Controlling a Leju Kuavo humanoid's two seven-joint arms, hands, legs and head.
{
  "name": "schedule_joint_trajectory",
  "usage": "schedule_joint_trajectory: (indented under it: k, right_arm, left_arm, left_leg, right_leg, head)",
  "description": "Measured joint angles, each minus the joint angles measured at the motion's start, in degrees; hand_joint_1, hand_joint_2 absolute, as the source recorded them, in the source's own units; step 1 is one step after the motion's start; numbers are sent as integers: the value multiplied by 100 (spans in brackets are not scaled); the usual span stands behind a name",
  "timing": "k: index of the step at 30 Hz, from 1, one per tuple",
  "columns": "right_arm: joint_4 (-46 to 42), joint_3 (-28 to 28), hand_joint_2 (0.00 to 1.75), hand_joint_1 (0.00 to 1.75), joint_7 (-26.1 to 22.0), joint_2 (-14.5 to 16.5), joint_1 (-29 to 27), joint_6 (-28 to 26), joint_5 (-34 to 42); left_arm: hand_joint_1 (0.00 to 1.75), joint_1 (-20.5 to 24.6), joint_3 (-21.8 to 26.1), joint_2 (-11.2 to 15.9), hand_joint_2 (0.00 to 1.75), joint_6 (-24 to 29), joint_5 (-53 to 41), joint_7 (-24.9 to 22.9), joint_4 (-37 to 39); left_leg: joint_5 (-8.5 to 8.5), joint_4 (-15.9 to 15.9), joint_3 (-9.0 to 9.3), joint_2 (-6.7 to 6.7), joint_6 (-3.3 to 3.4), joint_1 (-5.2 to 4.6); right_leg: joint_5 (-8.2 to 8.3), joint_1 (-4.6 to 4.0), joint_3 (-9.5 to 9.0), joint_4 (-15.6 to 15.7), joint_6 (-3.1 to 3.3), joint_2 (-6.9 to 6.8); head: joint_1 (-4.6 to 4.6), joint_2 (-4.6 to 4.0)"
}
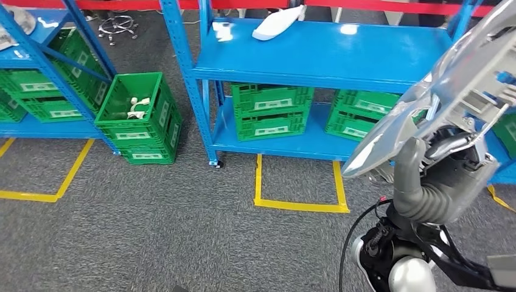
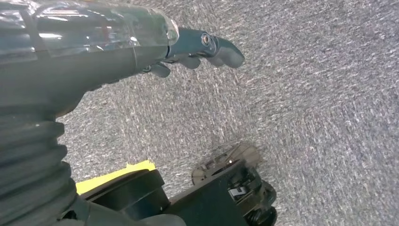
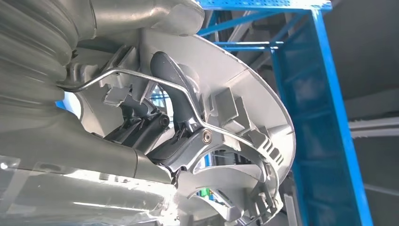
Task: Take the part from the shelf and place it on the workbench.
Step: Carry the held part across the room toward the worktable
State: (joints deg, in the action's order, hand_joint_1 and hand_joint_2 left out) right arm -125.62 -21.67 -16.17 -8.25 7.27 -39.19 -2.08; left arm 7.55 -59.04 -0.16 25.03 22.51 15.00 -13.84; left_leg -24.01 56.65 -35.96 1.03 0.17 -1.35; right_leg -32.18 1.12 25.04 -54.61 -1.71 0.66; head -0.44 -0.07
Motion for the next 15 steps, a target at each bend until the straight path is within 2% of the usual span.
schedule_joint_trajectory:
  k: [1,2,3,5,6,7,8,9,10,11,12,13,14,15]
  right_arm:
    - [10,-2,175,154,0,2,2,0,6]
    - [21,-5,175,154,0,5,5,0,13]
    - [30,-7,175,154,1,7,11,0,19]
    - [35,-9,175,154,2,12,17,0,32]
    - [35,-10,175,154,3,13,18,0,36]
    - [37,-11,175,154,4,14,17,0,40]
    - [41,-11,175,154,6,14,14,0,44]
    - [49,-13,175,154,7,14,13,0,48]
    - [59,-13,175,154,9,14,11,0,52]
    - [69,-14,175,154,11,14,11,0,54]
    - [76,-15,175,154,14,14,11,0,55]
    - [80,-16,175,154,16,14,12,0,55]
    - [82,-16,175,154,17,14,15,0,55]
    - [84,-16,175,154,17,14,18,0,54]
  left_arm:
    - [0,-3,-2,3,175,0,-3,-3,3]
    - [0,-7,-4,5,175,-2,-6,-7,5]
    - [0,-11,-7,4,175,-3,-8,-13,7]
    - [0,-17,-16,-4,175,-8,-16,-27,7]
    - [0,-18,-26,-7,175,-10,-19,-34,7]
    - [0,-20,-38,-10,175,-13,-21,-38,7]
    - [0,-21,-49,-10,175,-15,-22,-42,7]
    - [0,-23,-58,-9,175,-15,-22,-43,7]
    - [0,-24,-64,-8,175,-16,-23,-43,8]
    - [0,-24,-71,-6,175,-16,-24,-43,8]
    - [0,-21,-79,1,175,-16,-24,-43,10]
    - [0,-19,-86,8,175,-16,-24,-43,11]
    - [0,-16,-93,14,175,-16,-24,-42,13]
    - [0,-15,-98,19,175,-16,-24,-42,15]
  left_leg:
    - [15,11,-32,10,-27,16]
    - [-59,66,-83,3,-56,34]
    - [-224,188,-151,-12,-79,54]
    - [-826,791,-343,-67,-109,79]
    - [-1109,1183,-428,-88,-108,84]
    - [-1309,1559,-483,-104,-102,82]
    - [-1351,1796,-463,-114,-84,73]
    - [-1263,1842,-358,-118,-57,59]
    - [-1095,1698,-158,-122,-19,36]
    - [-914,1347,142,-131,36,5]
    - [-820,886,473,-136,105,-31]
    - [-796,432,772,-131,159,-62]
    - [-815,90,979,-129,199,-88]
    - [-845,-98,1076,-121,218,-106]
  right_leg:
    - [34,-9,50,-10,57,-14]
    - [85,-21,113,-19,121,-28]
    - [139,-30,183,-22,188,-44]
    - [267,-69,355,-26,281,-74]
    - [325,-97,437,-31,303,-85]
    - [383,-129,520,-40,313,-97]
    - [433,-162,603,-58,325,-109]
    - [474,-191,680,-85,333,-119]
    - [506,-217,753,-120,339,-126]
    - [532,-235,815,-156,345,-132]
    - [553,-250,858,-191,343,-136]
    - [582,-256,885,-215,335,-142]
    - [619,-253,905,-227,319,-149]
    - [661,-245,924,-232,298,-157]
  head:
    - [-23,0]
    - [-46,0]
    - [-66,0]
    - [-112,0]
    - [-130,0]
    - [-141,0]
    - [-147,0]
    - [-150,0]
    - [-150,0]
    - [-151,0]
    - [-151,0]
    - [-148,0]
    - [-147,0]
    - [-147,0]
